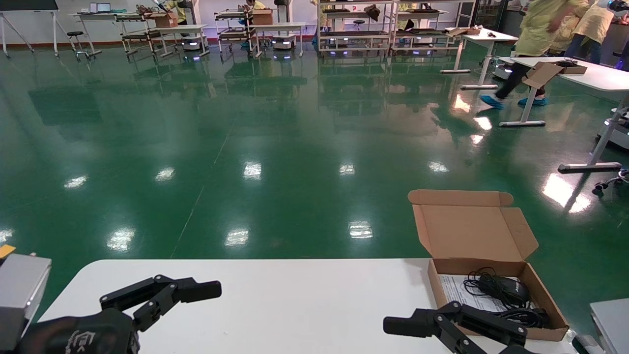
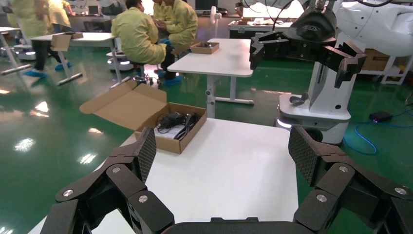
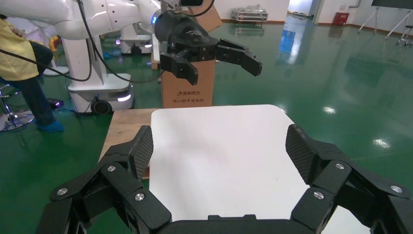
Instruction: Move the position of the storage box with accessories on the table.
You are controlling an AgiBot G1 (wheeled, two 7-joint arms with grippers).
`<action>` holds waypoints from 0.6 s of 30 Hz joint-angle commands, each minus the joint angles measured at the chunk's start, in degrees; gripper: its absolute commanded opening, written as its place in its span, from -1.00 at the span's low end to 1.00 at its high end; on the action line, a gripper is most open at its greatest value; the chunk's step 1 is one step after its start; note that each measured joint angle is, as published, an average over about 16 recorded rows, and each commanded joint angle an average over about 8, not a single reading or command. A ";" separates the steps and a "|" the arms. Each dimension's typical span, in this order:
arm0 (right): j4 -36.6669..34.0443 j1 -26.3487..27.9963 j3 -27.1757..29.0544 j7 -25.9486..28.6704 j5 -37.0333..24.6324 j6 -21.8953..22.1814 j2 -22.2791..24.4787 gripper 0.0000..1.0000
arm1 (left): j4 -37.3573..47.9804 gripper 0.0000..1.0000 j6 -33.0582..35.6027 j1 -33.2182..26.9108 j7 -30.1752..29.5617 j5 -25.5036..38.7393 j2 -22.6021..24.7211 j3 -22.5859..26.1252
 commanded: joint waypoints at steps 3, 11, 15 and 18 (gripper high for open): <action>-0.11 0.06 -0.05 0.02 0.02 0.07 -0.03 1.00 | 0.00 1.00 0.00 0.00 0.00 0.00 0.00 0.00; -0.23 0.11 -0.10 0.04 0.07 0.12 -0.06 1.00 | 0.00 1.00 0.00 0.00 0.00 0.00 0.00 0.00; -0.27 0.13 -0.12 0.06 0.08 0.13 -0.07 1.00 | 0.00 1.00 0.00 0.00 0.00 0.00 0.00 0.00; -0.28 0.14 -0.13 0.06 0.08 0.14 -0.08 1.00 | 0.00 1.00 0.00 0.00 0.00 0.00 0.00 0.00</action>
